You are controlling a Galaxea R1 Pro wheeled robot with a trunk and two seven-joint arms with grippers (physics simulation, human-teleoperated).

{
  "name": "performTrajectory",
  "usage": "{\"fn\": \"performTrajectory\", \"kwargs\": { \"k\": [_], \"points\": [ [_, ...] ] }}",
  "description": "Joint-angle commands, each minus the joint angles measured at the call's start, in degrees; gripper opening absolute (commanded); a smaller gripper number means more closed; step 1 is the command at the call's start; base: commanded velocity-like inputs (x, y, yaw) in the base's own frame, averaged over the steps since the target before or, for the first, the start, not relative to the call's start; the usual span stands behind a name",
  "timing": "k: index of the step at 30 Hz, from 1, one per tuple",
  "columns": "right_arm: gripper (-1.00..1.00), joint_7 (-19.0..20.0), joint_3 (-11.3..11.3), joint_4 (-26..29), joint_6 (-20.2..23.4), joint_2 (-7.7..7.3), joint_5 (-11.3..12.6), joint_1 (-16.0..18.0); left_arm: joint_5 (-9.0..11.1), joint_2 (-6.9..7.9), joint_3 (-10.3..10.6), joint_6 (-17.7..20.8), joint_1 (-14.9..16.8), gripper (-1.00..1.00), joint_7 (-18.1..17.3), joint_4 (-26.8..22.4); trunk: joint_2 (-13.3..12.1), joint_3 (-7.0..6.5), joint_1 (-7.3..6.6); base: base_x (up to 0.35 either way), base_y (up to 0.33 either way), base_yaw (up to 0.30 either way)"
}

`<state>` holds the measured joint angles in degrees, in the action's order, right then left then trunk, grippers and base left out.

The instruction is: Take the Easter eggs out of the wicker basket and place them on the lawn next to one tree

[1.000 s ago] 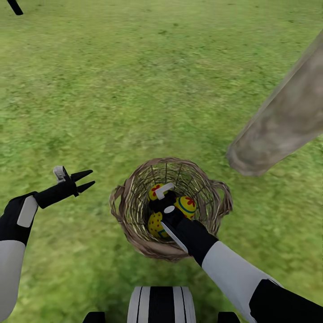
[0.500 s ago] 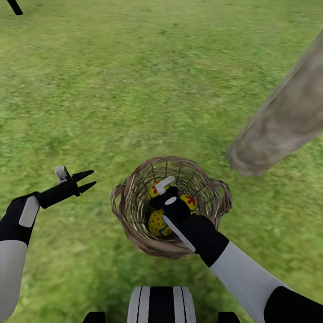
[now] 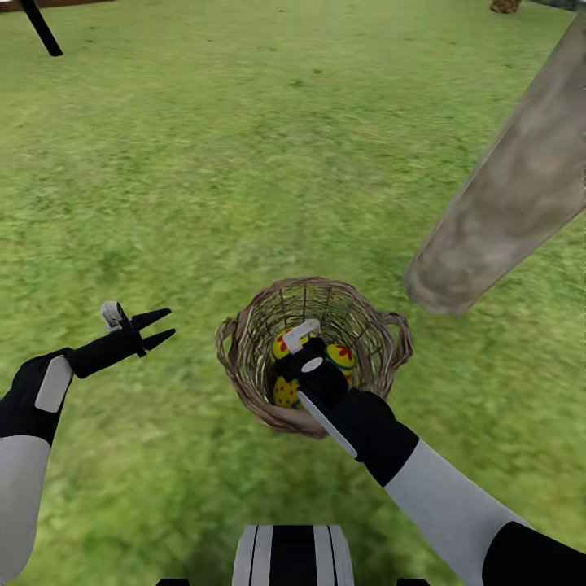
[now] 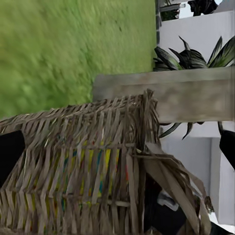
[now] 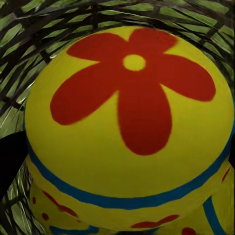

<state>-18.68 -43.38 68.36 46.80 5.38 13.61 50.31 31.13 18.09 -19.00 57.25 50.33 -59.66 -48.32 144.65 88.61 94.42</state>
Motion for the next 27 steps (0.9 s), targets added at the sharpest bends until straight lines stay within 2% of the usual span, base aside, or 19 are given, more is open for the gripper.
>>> {"fn": "performTrajectory", "kwargs": {
  "k": [1,5,24,27],
  "points": [
    [-1.00,-0.63,-0.05,0.15,0.10,-0.02,0.63,0.05,-0.11,-0.31,-0.07,0.17,0.03,1.00,-0.19,-0.01,0.01,0.03,0.00,0.000,0.000,0.000],
    [-1.00,-0.73,0.95,0.19,-0.16,-0.02,0.43,0.05,-0.11,-0.51,-0.07,0.15,0.03,1.00,-0.19,-0.02,0.01,0.03,0.00,0.000,0.000,0.000],
    [-1.00,-0.71,1.14,0.28,0.30,-0.02,0.28,0.05,-0.19,-0.57,0.10,0.15,0.03,1.00,-0.11,0.06,-0.24,-4.18,-0.49,0.000,0.000,0.000],
    [-1.00,-0.67,1.10,1.54,3.47,-0.23,0.32,0.05,-0.19,-0.69,0.10,0.15,0.03,1.00,-0.11,0.07,-0.28,-4.85,-0.57,0.000,0.000,0.000]
  ]
}}
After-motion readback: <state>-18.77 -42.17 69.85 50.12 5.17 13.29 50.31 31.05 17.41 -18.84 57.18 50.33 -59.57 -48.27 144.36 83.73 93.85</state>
